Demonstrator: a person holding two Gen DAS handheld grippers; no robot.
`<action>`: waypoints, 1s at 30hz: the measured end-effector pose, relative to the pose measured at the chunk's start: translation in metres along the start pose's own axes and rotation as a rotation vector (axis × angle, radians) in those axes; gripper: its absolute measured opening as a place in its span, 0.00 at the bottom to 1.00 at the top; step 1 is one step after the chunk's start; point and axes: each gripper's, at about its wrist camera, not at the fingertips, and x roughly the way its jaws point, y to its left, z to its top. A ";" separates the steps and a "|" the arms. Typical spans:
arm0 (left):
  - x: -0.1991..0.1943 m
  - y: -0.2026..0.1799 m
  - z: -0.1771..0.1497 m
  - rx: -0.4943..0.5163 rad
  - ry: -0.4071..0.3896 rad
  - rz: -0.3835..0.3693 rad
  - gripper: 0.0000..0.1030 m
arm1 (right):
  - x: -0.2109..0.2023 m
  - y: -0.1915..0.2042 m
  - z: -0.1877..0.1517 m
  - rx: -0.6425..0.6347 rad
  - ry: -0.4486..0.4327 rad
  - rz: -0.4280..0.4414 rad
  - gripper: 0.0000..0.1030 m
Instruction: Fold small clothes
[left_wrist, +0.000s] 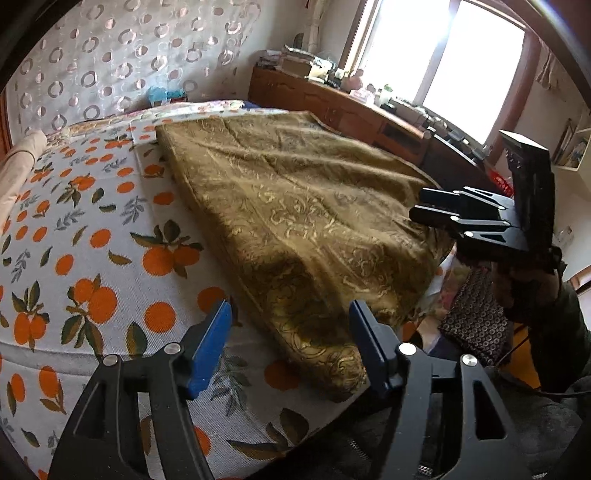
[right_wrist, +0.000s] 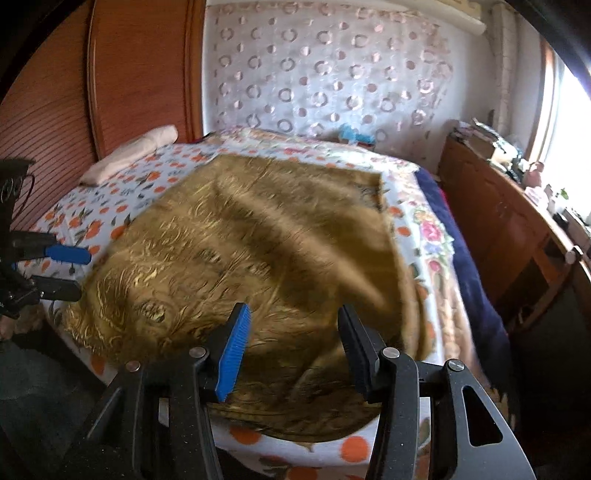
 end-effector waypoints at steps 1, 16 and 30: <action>0.002 0.000 0.000 -0.004 0.008 0.001 0.65 | 0.002 0.001 0.000 0.000 0.004 0.003 0.50; -0.016 -0.008 0.020 0.015 -0.041 -0.106 0.08 | -0.004 0.007 -0.002 -0.020 0.012 0.073 0.70; -0.037 -0.023 0.094 0.050 -0.202 -0.095 0.07 | -0.034 0.018 -0.004 -0.059 -0.047 0.121 0.75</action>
